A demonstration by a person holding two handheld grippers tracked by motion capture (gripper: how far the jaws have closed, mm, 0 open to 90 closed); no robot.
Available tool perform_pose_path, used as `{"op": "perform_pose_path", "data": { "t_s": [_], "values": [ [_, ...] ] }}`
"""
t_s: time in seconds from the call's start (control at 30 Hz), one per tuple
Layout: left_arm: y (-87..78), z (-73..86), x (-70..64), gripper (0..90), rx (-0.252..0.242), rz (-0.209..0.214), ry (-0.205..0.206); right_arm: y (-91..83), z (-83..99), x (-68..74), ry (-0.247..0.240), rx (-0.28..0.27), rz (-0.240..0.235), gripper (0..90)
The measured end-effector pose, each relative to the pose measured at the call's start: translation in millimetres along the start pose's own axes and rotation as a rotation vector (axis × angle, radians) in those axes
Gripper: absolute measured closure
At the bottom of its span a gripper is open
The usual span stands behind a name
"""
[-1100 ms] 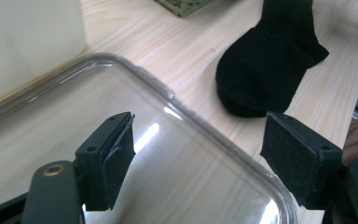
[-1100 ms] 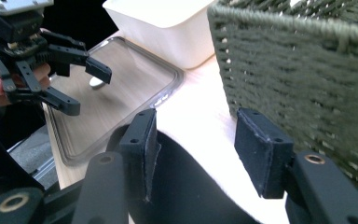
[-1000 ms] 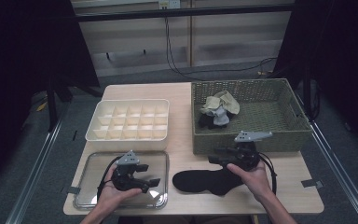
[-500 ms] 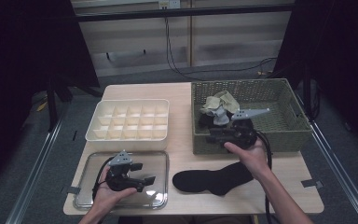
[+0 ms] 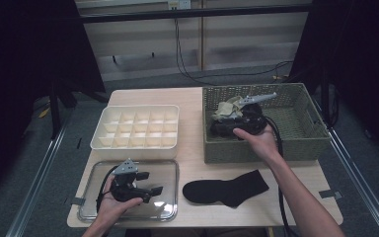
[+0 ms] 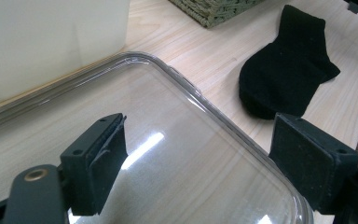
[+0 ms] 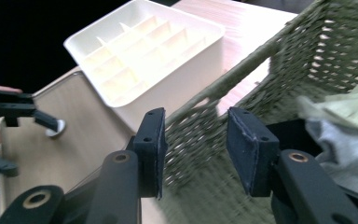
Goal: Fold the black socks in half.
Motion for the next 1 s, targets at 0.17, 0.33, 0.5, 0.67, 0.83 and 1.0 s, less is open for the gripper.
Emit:
{"op": "perform_pose_path", "data": {
  "t_s": [0.17,0.33,0.5,0.67,0.83,1.0],
  "values": [
    [-1.2,-0.3,0.7,18.1,-0.002,0.000,0.006,11.8,-11.3,-12.0,-0.006,0.029,0.026,57.7],
    [-1.9,-0.2,2.0,18.1,-0.002,-0.003,0.005,25.2,-15.5,-24.8,0.002,0.065,0.050,58.0],
    [-1.5,-0.4,2.2,18.2,-0.001,-0.002,0.004,40.4,-16.1,-38.6,0.014,0.105,0.068,59.7],
    [-1.2,-0.7,2.7,18.2,-0.001,-0.003,0.006,55.4,-14.1,-47.5,0.004,0.169,0.083,61.8],
    [-1.7,-0.6,3.8,18.2,-0.006,-0.005,0.002,74.4,-8.8,-57.8,0.012,0.229,0.093,62.4],
    [-2.2,0.1,5.7,18.2,0.000,-0.009,0.001,88.5,-1.9,-62.0,0.012,0.308,0.104,64.5]
  ]
}}
Point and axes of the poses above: each handheld gripper's, and its own axes: y roughly forward along the jaws, z roughly out of its underside, x roughly to its left, the point moved 9 cm from there along y, roughly forward along the jaws, and after that the axes turned 5 degrees about z, right-handed, at the moved point
